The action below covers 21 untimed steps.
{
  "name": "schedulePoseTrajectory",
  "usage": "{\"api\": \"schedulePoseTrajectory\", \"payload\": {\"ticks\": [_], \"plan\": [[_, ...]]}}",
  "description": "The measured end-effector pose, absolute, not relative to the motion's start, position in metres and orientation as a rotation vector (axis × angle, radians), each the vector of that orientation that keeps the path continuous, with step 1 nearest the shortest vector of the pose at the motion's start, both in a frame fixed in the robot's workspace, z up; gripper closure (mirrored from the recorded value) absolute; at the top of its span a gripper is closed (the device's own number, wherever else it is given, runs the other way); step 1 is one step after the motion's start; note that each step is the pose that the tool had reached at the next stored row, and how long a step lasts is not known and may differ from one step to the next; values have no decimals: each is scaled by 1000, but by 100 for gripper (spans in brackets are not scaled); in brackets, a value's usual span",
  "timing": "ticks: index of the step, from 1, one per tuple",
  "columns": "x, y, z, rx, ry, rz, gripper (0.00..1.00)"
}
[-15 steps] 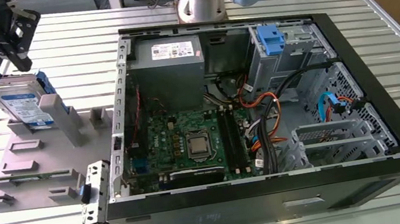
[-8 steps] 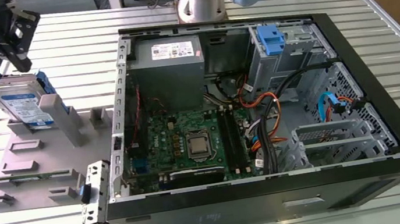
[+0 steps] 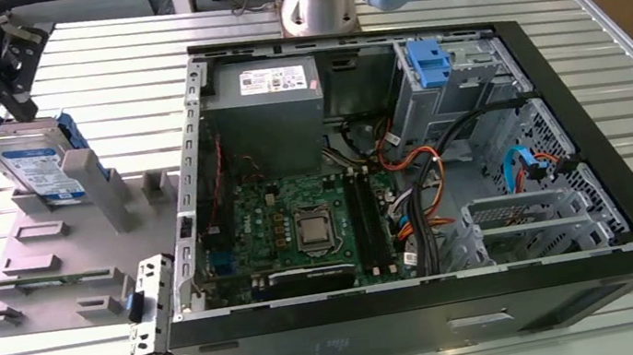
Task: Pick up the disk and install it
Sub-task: 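Reach for the disk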
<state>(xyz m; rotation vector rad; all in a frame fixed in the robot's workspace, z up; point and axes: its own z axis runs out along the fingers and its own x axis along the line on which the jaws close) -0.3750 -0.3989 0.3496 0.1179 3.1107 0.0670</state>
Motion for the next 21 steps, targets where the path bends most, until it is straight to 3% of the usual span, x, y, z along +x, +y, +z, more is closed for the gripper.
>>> {"api": "schedulePoseTrajectory", "payload": {"ticks": [21], "plan": [[-404,-392,337,118,3111,67,89]]}}
